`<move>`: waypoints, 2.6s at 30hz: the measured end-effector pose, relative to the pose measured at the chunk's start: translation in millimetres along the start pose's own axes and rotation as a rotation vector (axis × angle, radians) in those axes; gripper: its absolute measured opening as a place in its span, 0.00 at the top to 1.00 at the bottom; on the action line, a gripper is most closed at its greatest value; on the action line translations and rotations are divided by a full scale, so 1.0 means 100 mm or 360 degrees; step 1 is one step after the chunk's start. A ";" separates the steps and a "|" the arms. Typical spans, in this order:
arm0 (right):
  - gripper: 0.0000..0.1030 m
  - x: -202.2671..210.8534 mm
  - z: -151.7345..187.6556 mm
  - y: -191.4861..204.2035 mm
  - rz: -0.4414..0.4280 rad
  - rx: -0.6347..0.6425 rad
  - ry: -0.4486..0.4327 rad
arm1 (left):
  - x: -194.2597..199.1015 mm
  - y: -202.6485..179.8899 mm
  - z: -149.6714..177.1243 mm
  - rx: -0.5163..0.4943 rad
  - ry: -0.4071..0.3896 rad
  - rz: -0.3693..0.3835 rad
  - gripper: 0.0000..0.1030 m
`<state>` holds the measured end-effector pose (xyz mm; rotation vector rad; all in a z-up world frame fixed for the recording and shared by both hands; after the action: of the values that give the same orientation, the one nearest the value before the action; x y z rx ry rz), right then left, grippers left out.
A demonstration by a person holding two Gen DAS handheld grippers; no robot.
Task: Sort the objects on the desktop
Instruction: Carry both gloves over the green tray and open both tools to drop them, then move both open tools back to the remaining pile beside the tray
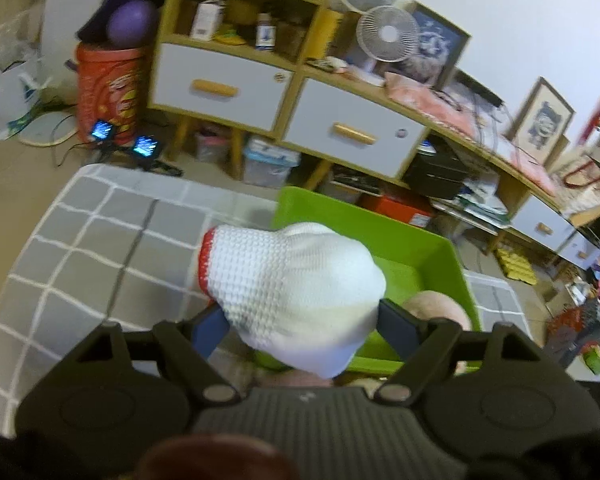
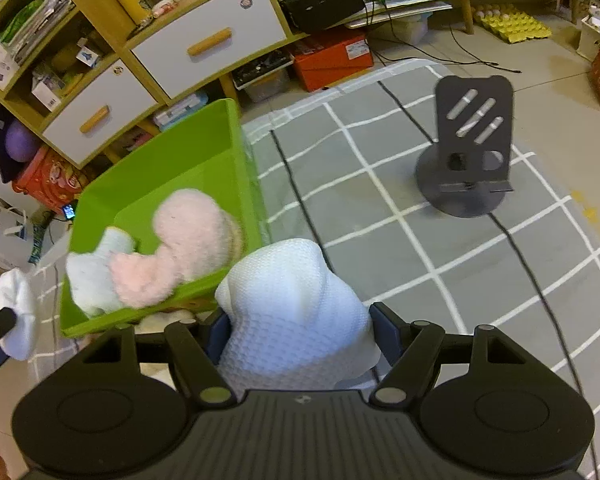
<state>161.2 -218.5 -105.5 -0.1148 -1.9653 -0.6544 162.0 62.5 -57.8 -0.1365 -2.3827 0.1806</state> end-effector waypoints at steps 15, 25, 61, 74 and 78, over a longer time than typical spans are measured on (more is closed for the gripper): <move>0.30 0.05 -0.18 0.32 -0.0178 -0.0167 -0.0068 | -0.44 -0.60 0.01 -0.0070 -0.0025 0.0254 0.21; 0.30 -0.11 -0.58 0.67 -0.0284 -0.0138 -0.0130 | -0.78 -0.68 0.05 -0.0090 -0.0009 0.0355 0.21; 0.17 -0.77 -0.80 0.92 -0.0696 -0.0503 -0.0010 | -0.97 -0.75 0.24 -0.0293 0.0121 0.0253 0.07; 0.17 -0.66 -0.75 0.90 -0.0624 -0.0425 -0.0027 | -0.82 -0.77 0.19 -0.0279 0.0070 0.0275 0.04; 0.17 -0.61 -0.72 0.87 -0.0581 -0.0386 -0.0024 | -0.76 -0.81 0.18 -0.0297 0.0058 0.0281 0.03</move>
<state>279.3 -167.9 -98.5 0.0944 -1.9313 -1.1325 201.4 -29.9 -108.1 -0.4351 -2.3473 0.0379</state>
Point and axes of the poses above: each gripper's, at about its wrist camera, not at the fingertips, and x roughly against the way its jaws point, y to its left, z to its underside, the point moved 9 cm from there along -x, roughly the way its jaws point, and after that the axes turned 13 degrees about -x, right-handed, at the moved point
